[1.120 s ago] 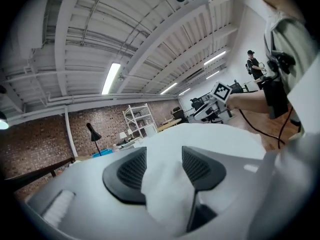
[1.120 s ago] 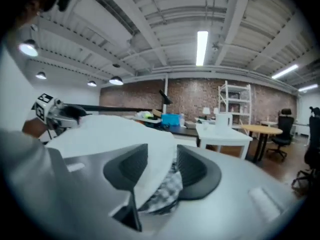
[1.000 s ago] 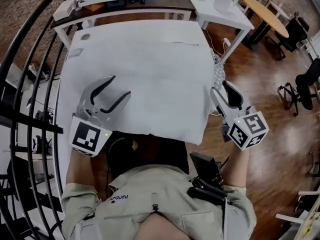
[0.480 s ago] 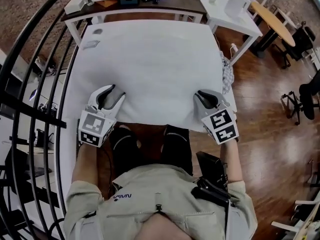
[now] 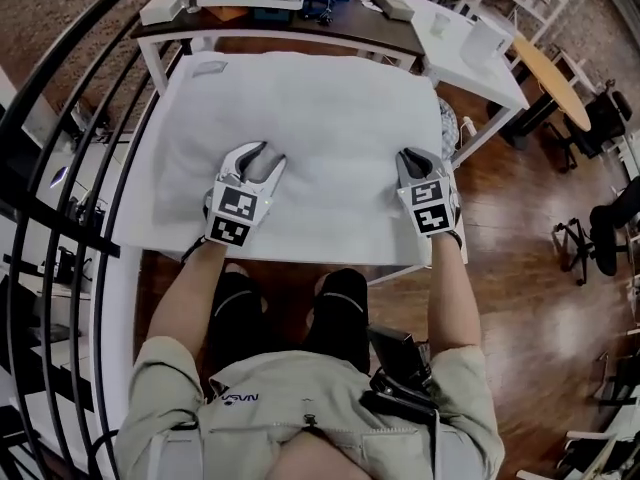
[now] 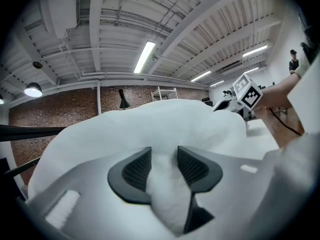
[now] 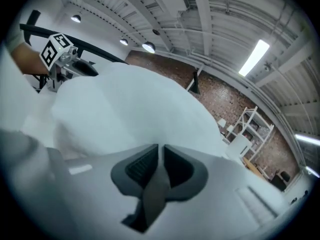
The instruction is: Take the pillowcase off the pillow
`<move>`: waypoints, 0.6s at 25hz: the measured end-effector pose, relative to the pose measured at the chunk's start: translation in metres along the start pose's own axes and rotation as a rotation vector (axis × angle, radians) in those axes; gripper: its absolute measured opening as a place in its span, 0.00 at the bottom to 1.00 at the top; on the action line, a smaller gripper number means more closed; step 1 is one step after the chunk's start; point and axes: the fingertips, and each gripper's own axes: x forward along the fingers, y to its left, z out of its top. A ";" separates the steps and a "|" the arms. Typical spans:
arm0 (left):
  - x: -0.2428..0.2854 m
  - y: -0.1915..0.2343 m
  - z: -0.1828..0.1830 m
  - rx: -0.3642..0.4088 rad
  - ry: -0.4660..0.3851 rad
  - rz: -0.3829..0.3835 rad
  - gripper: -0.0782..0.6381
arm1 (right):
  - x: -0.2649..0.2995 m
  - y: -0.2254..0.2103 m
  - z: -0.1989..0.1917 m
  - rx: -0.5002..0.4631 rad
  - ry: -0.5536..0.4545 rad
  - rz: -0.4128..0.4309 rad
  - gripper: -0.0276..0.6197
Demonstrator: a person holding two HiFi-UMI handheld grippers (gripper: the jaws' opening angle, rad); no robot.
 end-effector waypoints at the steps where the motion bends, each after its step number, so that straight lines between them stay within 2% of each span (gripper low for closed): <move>1: 0.005 0.003 -0.001 -0.008 -0.003 0.001 0.35 | 0.005 -0.001 0.001 0.006 -0.004 -0.002 0.11; 6: 0.011 0.012 -0.004 -0.054 -0.017 -0.004 0.35 | 0.010 0.000 0.002 0.038 -0.064 -0.023 0.10; 11: 0.006 0.009 0.000 -0.042 -0.045 0.013 0.35 | -0.002 -0.007 0.004 0.094 -0.118 -0.048 0.10; 13: -0.011 0.008 0.013 -0.013 -0.087 0.053 0.31 | -0.021 -0.012 0.014 0.162 -0.172 -0.094 0.10; 14: -0.024 0.007 0.023 -0.005 -0.117 0.082 0.27 | -0.036 -0.013 0.021 0.216 -0.212 -0.112 0.10; 15: -0.038 0.007 0.035 -0.006 -0.153 0.109 0.21 | -0.051 -0.014 0.030 0.279 -0.258 -0.121 0.05</move>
